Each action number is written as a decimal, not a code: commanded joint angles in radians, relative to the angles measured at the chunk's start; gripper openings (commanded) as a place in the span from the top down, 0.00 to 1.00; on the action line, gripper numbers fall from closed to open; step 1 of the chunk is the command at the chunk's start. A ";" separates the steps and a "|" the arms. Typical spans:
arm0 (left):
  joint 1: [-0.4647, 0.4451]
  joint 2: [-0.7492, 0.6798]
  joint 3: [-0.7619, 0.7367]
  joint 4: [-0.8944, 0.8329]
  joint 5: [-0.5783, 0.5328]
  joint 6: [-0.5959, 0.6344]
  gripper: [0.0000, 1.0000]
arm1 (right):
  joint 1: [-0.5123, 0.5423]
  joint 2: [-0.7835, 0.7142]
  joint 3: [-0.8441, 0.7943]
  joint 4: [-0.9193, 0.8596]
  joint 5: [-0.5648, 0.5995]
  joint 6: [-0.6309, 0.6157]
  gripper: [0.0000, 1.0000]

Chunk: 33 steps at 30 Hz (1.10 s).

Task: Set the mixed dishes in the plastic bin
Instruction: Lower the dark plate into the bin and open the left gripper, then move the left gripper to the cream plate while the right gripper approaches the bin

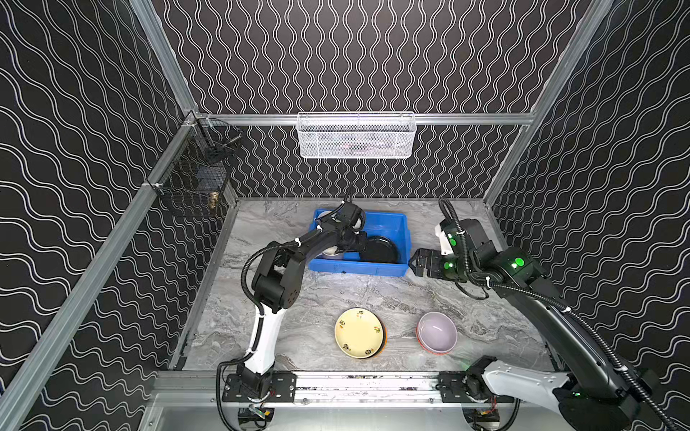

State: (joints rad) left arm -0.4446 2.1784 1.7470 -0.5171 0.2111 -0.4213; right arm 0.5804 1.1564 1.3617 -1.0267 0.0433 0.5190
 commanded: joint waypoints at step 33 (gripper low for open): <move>-0.031 -0.837 -0.742 -0.144 0.058 -0.018 0.43 | -0.019 0.077 -0.009 0.070 -0.095 -0.087 0.01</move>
State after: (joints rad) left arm -0.4618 1.4338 1.1374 -0.6304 0.2573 -0.3958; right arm 0.5560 1.2304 1.3708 -1.0035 -0.0010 0.4438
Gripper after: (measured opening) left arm 0.572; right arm 0.993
